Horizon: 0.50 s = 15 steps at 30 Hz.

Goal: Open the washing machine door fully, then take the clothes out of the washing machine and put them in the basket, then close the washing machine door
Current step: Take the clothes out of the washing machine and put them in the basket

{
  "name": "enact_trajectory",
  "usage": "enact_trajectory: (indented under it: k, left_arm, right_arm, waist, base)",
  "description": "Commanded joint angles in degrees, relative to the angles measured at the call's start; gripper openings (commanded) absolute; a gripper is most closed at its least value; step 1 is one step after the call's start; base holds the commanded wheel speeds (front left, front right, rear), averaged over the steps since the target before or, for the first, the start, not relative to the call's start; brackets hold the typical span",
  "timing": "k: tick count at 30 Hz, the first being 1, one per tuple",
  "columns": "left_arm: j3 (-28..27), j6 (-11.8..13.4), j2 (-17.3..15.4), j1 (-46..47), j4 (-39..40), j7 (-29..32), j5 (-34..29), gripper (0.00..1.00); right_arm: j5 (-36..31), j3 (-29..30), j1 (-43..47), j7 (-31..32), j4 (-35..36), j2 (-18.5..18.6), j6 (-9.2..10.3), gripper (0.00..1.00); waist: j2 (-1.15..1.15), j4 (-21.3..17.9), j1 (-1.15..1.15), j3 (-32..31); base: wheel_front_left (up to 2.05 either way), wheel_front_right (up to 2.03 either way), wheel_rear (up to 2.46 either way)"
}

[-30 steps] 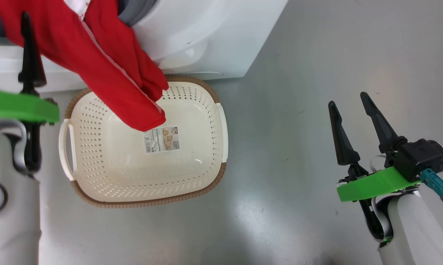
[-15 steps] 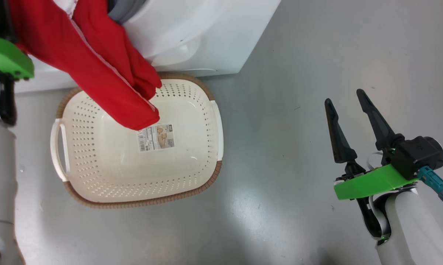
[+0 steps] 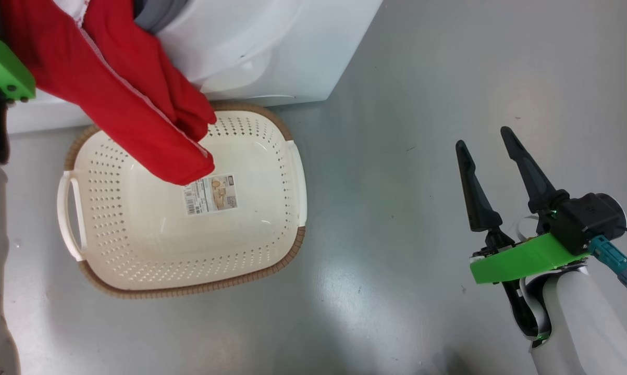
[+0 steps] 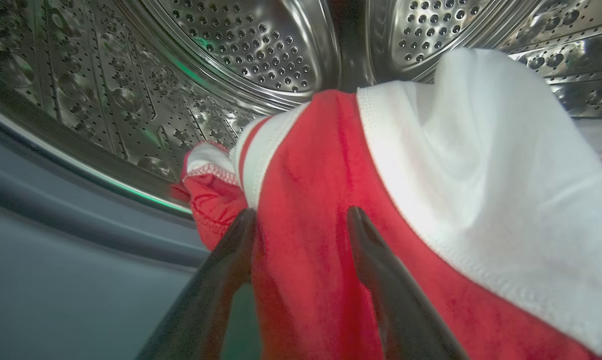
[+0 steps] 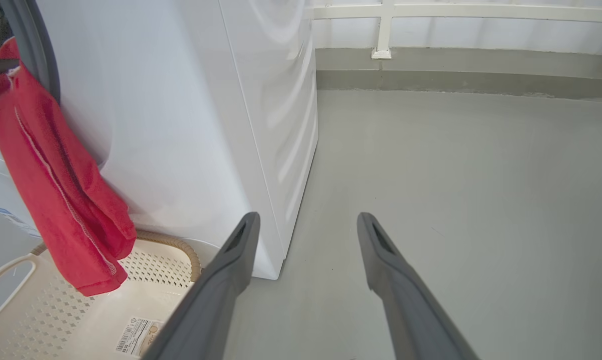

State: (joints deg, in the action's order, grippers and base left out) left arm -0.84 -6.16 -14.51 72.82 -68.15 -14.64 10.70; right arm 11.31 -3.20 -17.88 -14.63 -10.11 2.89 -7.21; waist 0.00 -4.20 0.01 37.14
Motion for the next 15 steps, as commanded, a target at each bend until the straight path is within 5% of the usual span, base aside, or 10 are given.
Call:
enact_trajectory:
  k: [1,5,15]
  left_arm:
    - [-0.23,-0.40,-3.03,0.42,0.48,-0.19,-0.24,0.47]
    - [0.46,-0.71,-3.14,0.77,-1.10,-0.25,-0.03,0.00]
    - [0.58,-1.15,-2.38,-1.66,3.35,-0.34,1.68,0.00]
  right_arm:
    - [1.17,-1.40,0.01,-0.37,1.31,-0.02,-0.28,1.00]
    - [1.24,-1.43,0.05,-0.37,1.30,-0.02,-0.28,1.00]
    - [1.03,-1.16,0.19,-0.37,1.11,-0.02,-0.28,1.00]
  waist:
    - [0.00,-0.08,-0.01,-0.01]
    - [0.00,-0.30,-0.01,-0.16]
    - [0.00,0.22,-0.01,-1.21]
  base:
    - [0.00,0.00,0.00]
    - [0.00,0.00,0.00]
    - [0.00,0.00,0.00]
